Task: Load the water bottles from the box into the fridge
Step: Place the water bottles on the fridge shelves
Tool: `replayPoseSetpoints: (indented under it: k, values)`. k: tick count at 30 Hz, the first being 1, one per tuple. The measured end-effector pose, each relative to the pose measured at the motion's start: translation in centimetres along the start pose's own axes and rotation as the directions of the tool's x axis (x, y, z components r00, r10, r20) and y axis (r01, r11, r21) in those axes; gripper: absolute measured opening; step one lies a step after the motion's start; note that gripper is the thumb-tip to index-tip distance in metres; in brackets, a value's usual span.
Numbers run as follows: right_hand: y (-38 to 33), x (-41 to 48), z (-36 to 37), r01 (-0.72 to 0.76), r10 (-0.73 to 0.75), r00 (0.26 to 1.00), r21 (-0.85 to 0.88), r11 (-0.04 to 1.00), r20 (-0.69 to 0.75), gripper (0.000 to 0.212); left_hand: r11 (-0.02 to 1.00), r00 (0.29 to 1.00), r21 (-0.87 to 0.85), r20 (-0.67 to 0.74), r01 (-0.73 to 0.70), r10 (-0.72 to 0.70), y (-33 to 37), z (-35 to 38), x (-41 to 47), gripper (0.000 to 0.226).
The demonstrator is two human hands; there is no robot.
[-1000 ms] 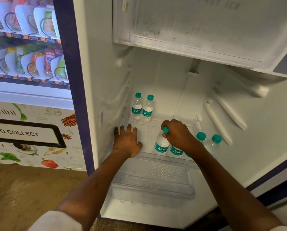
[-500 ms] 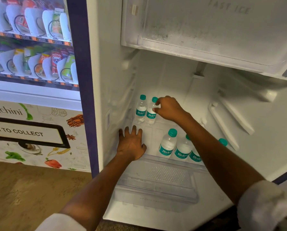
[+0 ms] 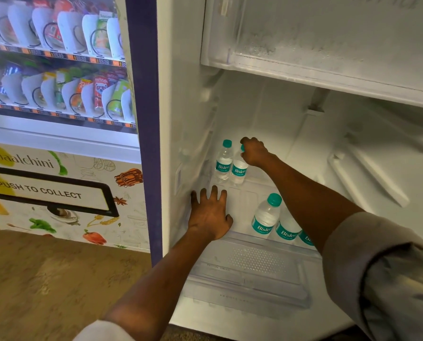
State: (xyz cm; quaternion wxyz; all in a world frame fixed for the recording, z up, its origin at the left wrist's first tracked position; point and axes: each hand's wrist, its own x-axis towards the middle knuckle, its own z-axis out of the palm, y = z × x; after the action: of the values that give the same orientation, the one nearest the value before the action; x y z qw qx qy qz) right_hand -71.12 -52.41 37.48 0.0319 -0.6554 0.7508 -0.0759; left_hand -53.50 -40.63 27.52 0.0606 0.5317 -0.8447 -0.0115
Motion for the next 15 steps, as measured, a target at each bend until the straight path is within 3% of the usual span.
replayPoseSetpoints:
  k: [6,15]
  values:
    - [0.0,0.0,0.5,0.03,-0.026,0.997,0.064,0.998,-0.067,0.035,1.0,1.0,0.003,-0.003,0.005,-0.005,0.0,0.1,0.1,0.074]
    - [0.0,-1.3,-0.3,0.065,-0.064,0.996,0.02,0.998,-0.069,0.033,1.0,1.0,0.0,0.015,0.013,-0.013,0.0,0.2,0.2,0.073]
